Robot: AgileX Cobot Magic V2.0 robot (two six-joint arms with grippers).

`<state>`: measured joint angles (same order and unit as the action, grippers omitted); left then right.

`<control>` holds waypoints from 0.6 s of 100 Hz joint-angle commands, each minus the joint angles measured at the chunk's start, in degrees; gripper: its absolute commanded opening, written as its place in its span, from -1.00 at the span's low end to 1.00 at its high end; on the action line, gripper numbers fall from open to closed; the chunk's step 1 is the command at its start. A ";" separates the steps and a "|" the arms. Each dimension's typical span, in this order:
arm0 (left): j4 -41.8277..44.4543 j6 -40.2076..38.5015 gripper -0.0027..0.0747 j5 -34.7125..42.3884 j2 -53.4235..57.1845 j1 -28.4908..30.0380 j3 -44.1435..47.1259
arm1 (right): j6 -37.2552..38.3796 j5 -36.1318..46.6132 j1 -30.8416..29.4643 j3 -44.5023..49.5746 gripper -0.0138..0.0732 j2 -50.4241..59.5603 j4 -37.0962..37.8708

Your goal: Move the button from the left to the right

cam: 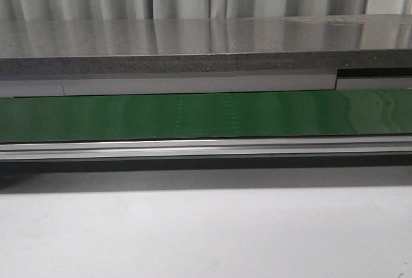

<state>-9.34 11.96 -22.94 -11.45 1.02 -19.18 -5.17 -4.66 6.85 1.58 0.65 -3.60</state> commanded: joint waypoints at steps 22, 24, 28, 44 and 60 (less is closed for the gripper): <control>-3.67 -0.65 -0.98 7.45 -0.42 -0.47 -1.56 | -0.13 4.34 -0.01 -0.88 -0.84 1.09 -0.18; -3.42 -1.03 -0.98 7.61 -0.42 -0.47 -1.56 | -0.13 4.34 -0.01 -0.88 -0.84 1.09 -0.18; -2.87 -1.18 -0.98 7.87 -0.42 -0.35 -1.56 | -0.13 4.34 -0.01 -0.88 -0.84 1.09 -0.18; 5.06 -9.71 -0.98 10.75 0.70 -0.35 -0.06 | -0.13 4.34 -0.01 -0.88 -0.84 1.09 -0.18; 8.61 -14.48 -0.98 11.76 3.71 -0.35 3.90 | -0.13 4.34 -0.01 -0.88 -0.84 1.09 -0.18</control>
<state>-2.37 0.00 -16.61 -8.70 1.02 -15.84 -5.17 -4.66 6.85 1.58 0.65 -3.60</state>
